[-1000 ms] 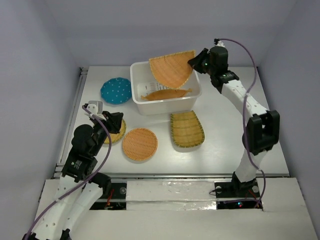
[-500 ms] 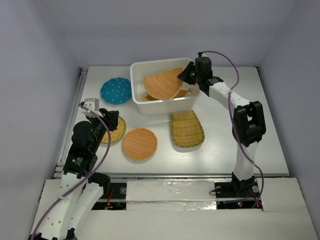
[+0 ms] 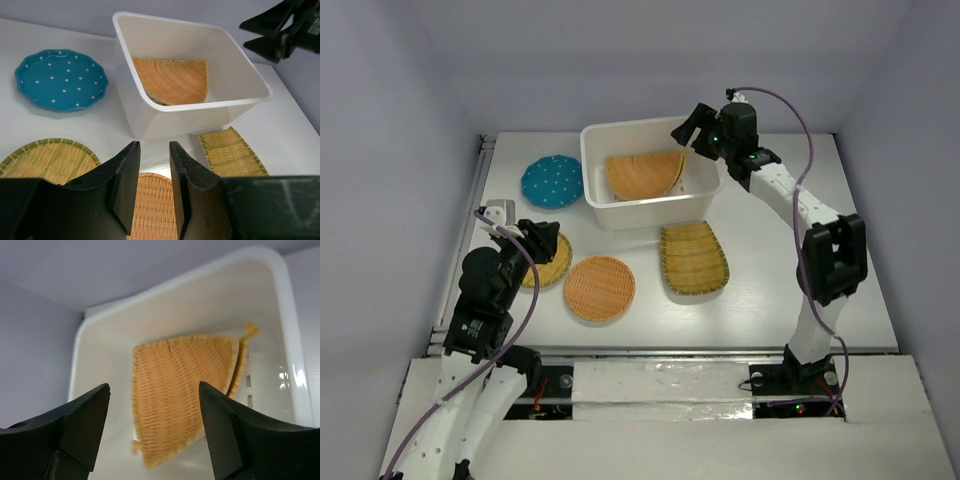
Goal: Place the plates into the plastic bin on the countertop
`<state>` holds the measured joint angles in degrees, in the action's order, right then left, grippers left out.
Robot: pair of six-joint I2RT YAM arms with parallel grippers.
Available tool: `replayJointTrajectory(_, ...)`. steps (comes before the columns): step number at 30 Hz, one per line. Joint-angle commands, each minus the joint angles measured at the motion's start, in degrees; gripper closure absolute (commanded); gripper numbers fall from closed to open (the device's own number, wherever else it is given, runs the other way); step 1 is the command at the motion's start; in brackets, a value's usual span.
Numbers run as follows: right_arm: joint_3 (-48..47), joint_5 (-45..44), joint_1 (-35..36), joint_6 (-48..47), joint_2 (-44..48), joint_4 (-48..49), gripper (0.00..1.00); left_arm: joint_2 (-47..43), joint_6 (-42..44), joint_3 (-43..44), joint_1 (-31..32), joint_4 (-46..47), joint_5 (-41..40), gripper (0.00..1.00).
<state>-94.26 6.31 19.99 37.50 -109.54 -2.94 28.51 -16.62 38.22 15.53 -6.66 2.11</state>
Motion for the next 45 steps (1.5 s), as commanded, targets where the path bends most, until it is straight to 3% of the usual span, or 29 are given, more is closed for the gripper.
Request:
replayJointTrajectory(1,0.8,-1.7,0.5,-3.7,8.9,3.1,0.23,-1.1,0.0,1.3,0.8,2.4,0.6,0.73)
replayJointTrajectory(3,4.6,-2.6,0.5,-5.5,14.2,3.1,0.31,-1.7,0.1,1.4,1.4,2.3,0.4,0.72)
replayJointTrajectory(4,6.0,-3.7,0.5,-6.1,16.0,3.1,0.48,-1.9,0.1,1.5,1.4,2.3,0.3,0.71)
replayJointTrajectory(6,11.3,-4.4,0.5,-7.8,21.5,3.1,0.71,-2.7,0.2,1.5,2.0,2.2,0.0,0.71)
replayJointTrajectory(7,13.6,-4.9,0.5,-8.1,23.5,3.1,0.92,-3.0,0.2,1.4,2.0,2.1,-0.1,0.70)
replayJointTrajectory(8,15.7,-4.9,0.5,-8.7,27.1,3.1,1.00,-3.5,0.2,1.5,2.0,2.1,-0.3,0.69)
replayJointTrajectory(16,36.3,-1.3,0.5,-10.8,40.6,1.4,1.00,-5.4,0.3,1.5,3.6,1.8,-0.7,0.65)
replayJointTrajectory(21,47.1,0.8,0.5,-9.6,43.0,2.3,1.00,-5.7,0.3,1.4,3.6,1.7,-0.9,0.64)
replayJointTrajectory(24,50.8,0.8,0.5,-8.1,41.8,3.8,0.72,-5.5,0.3,1.5,4.2,1.7,-0.8,0.64)
replayJointTrajectory(25,51.6,2.1,0.5,-7.8,41.3,4.9,0.52,-5.4,0.3,1.5,4.2,1.7,-0.8,0.64)
replayJointTrajectory(28,52.9,2.7,0.5,-6.0,37.4,6.6,0.36,-4.9,0.3,1.5,4.2,1.7,-0.7,0.64)
replayJointTrajectory(36,55.8,-4.5,0.0,-0.9,31.1,5.8,0.35,-3.1,0.3,1.5,4.2,1.8,-0.7,0.64)
replayJointTrajectory(45,58.4,2.7,-0.6,1.5,27.3,7.8,0.39,-1.7,0.3,1.4,3.1,2.3,0.0,0.64)
